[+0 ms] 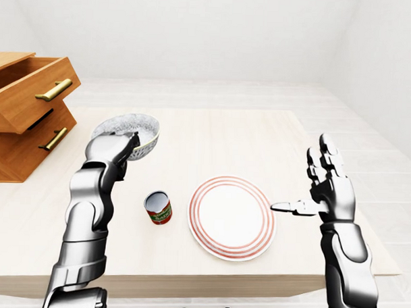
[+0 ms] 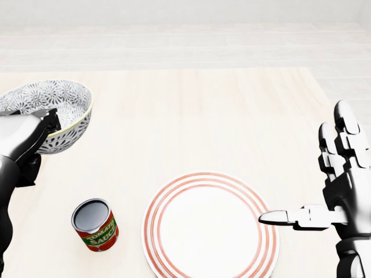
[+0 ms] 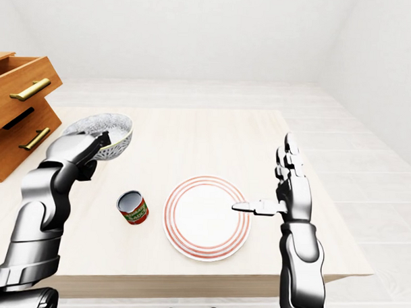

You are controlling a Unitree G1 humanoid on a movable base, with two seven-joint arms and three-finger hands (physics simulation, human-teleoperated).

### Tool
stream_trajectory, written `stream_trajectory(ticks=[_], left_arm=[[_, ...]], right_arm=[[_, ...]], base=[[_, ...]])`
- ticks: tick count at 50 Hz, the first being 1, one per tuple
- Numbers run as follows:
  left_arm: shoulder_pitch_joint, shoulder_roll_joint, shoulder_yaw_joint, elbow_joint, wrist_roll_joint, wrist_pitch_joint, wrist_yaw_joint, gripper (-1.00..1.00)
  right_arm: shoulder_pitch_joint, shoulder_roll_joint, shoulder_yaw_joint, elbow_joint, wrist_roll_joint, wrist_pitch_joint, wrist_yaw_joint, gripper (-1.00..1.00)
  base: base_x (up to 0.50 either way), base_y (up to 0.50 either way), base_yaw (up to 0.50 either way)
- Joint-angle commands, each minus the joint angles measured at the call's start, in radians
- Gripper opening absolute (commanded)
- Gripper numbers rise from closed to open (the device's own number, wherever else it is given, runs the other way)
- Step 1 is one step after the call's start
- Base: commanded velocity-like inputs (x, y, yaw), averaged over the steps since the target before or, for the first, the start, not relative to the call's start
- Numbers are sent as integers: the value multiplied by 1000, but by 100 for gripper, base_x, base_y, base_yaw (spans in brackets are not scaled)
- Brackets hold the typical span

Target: Put the bowl on the plate.

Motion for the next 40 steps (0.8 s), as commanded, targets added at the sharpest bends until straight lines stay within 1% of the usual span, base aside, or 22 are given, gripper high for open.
stream_trajectory(ticks=[1,6,11,15,25,26,30,33,35,37,38,40], left_arm=[[-52,-32,-23,-83,126,0,-61,-100],[-73,-75,-52,-130,156,0,-108,-100],[-83,-105,-67,-131,181,0,-108,-100],[-82,-130,-79,-160,189,0,-125,-100],[-87,-200,-121,-158,207,0,-116,-100],[-90,-213,-133,-158,209,0,-116,-100],[-97,-233,-146,-148,216,0,-110,-100],[-100,-255,-170,-131,230,0,-93,-100],[-86,-282,-201,-136,246,0,-84,-100],[-84,-288,-205,-140,250,0,-82,-100],[-86,-308,-220,-147,257,0,-86,-100],[-86,-317,-223,-145,265,0,-85,-100]], right_arm=[[33,2,-51,-116,23,0,29,100],[54,11,-68,-163,32,0,47,100],[63,19,-73,-179,24,0,59,100],[66,23,-86,-198,30,0,68,100],[80,33,-103,-204,36,0,85,100],[88,36,-103,-207,35,0,89,100],[93,39,-108,-213,38,0,96,100],[89,40,-111,-213,39,0,99,100],[88,40,-114,-202,40,0,103,100],[87,40,-115,-197,41,0,105,100],[89,40,-119,-182,44,0,110,100],[89,40,-120,-180,45,0,111,100]], base=[[0,0,0],[0,0,0],[0,0,0],[0,0,0],[0,0,0],[0,0,0],[0,0,0],[0,0,0],[0,0,0],[0,0,0],[0,0,0],[0,0,0]])
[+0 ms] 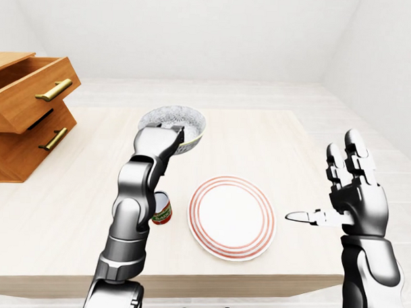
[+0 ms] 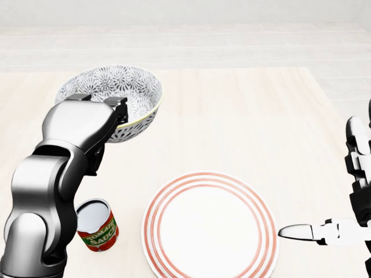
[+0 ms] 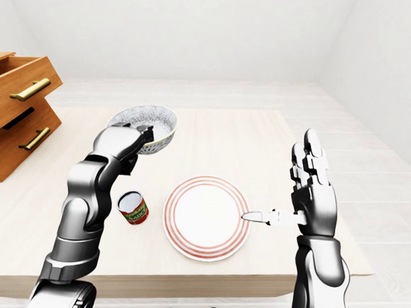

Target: Put the bowl on the plate.

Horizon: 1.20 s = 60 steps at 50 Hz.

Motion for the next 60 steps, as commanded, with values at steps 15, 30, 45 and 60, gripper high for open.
stream_trajectory(ticks=[15,30,45,60], left_arm=[[38,-177,-126,2,133,0,81,-100],[129,-242,-205,-2,158,0,151,-100],[206,-283,-261,53,142,0,253,-100],[262,-300,-310,70,153,0,294,-100]], right_arm=[[15,5,-30,15,24,0,31,100],[-4,-5,-32,41,21,0,22,100],[-14,-16,-36,39,22,0,14,100],[-9,-14,-33,58,25,0,18,100]], base=[[0,0,0],[0,0,0],[0,0,0],[0,0,0]])
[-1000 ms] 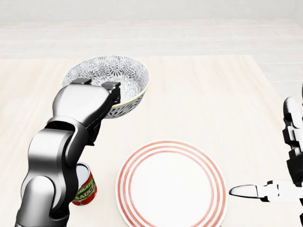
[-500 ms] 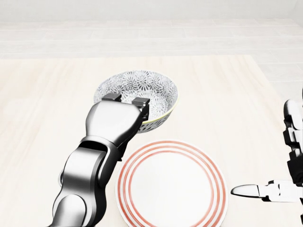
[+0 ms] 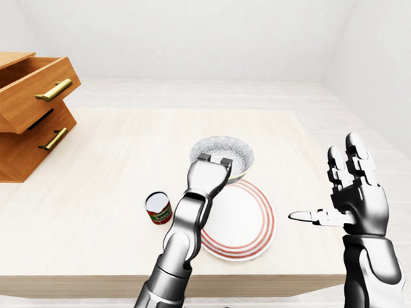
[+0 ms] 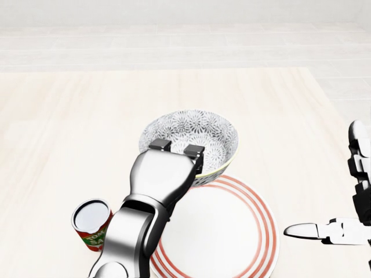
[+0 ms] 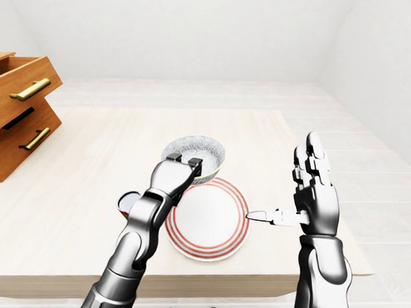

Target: Put the bowl on the plate.

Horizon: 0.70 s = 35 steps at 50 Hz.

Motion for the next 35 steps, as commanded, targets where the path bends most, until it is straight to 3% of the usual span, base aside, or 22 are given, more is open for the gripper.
stream_trajectory(ticks=[1,35], left_arm=[[44,-19,-41,-1,21,0,67,-100],[198,-1,-140,-34,13,0,159,-100]], right_arm=[[2,-2,-3,5,7,0,2,100],[1,-4,-1,29,9,0,0,100]], base=[[0,0,0],[0,0,0]])
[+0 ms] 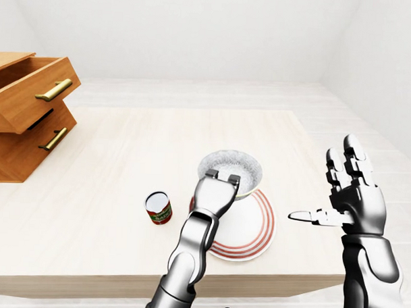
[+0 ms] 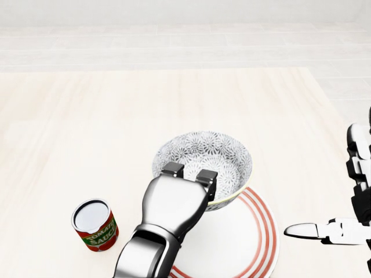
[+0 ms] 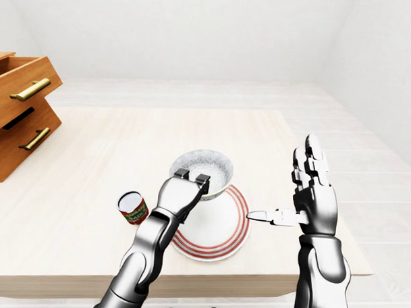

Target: Put the bowl on the plate.

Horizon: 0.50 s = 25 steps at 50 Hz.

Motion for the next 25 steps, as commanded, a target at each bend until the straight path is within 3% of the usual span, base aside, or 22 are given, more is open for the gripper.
stream_trajectory(ticks=[1,13,25], left_arm=[[48,10,-31,-14,11,0,72,-100],[162,44,-124,-102,44,0,108,-100],[200,66,-166,-126,58,0,147,-100]], right_arm=[[3,-1,0,2,1,0,0,100],[4,2,3,-5,0,0,0,100],[12,6,0,-16,-4,0,7,100]], base=[[0,0,0],[0,0,0],[0,0,0]])
